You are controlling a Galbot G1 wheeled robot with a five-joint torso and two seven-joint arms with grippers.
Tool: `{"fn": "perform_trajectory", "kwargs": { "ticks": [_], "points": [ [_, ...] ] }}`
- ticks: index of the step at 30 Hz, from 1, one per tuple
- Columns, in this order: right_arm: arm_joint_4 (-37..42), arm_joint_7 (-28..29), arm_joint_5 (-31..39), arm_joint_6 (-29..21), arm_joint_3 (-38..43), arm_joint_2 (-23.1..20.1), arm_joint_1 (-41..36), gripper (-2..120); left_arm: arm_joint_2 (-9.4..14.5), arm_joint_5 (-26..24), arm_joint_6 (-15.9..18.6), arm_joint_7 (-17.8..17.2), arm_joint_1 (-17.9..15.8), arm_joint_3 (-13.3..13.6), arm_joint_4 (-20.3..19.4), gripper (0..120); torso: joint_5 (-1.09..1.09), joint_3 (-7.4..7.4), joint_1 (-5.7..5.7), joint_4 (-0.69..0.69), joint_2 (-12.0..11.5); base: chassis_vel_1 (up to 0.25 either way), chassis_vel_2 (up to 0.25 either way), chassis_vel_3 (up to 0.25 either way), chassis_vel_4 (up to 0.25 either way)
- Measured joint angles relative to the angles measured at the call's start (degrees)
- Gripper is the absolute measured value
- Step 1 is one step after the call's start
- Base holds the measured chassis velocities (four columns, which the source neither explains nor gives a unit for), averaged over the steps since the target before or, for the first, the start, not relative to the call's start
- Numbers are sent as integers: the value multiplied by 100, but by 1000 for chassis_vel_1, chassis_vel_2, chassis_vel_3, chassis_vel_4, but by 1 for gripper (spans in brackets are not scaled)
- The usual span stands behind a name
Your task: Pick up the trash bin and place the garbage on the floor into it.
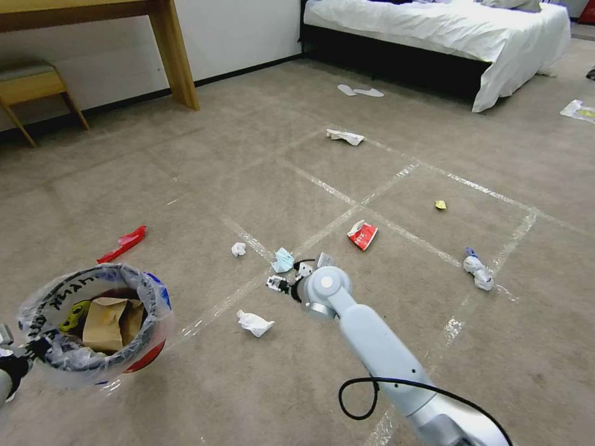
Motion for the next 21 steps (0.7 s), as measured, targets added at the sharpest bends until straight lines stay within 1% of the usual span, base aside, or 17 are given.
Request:
{"fn": "perform_trajectory", "kwargs": {
  "ticks": [1, 3, 5, 6, 7, 9, 14, 21],
  "points": [
    [-178, -36, -45, -26, 100, 170, -72, 100, -37, 39, -7, 25, 16, -23, 0, 0, 1, 0, 0, 0, 0, 0, 0, 0, 0],
    [-245, -60, -75, -27, 124, 230, -94, 100, -55, 57, -9, 37, 24, -32, 0, 0, 0, 0, 0, 0, 0, 0, 0, 0, 0],
    [-533, -141, -205, -31, 190, 472, -159, 100, -118, 102, -16, 70, 57, -79, -7, 0, 0, 0, 0, 1, 0, 0, 0, 0, 0],
    [-533, -141, -205, -31, 190, 472, -159, 100, -118, 102, -16, 70, 57, -79, -7, 0, 0, 0, 0, 1, 0, 0, 0, 0, 0],
    [-700, -170, -282, -25, 221, 569, -173, 100, -151, 119, -28, 96, 80, -106, -19, 0, 1, 0, 0, 2, 0, 0, 0, 0, 0],
    [-1035, -254, -459, -10, 291, 595, -165, 100, -172, 147, -47, 149, 139, -174, -21, 0, 1, 0, 0, 1, 0, 0, 0, 0, 0],
    [-1236, -363, -599, 27, 309, 588, -132, 100, -180, 153, -52, 163, 146, -186, -25, 0, 1, 0, 0, 1, 0, 0, 0, 0, 0],
    [-1311, -488, -656, 60, 318, 576, -117, 99, -196, 180, -72, 195, 139, -186, 4, 0, 1, 0, 0, 0, 0, 0, 0, 0, 0]
  ]
}}
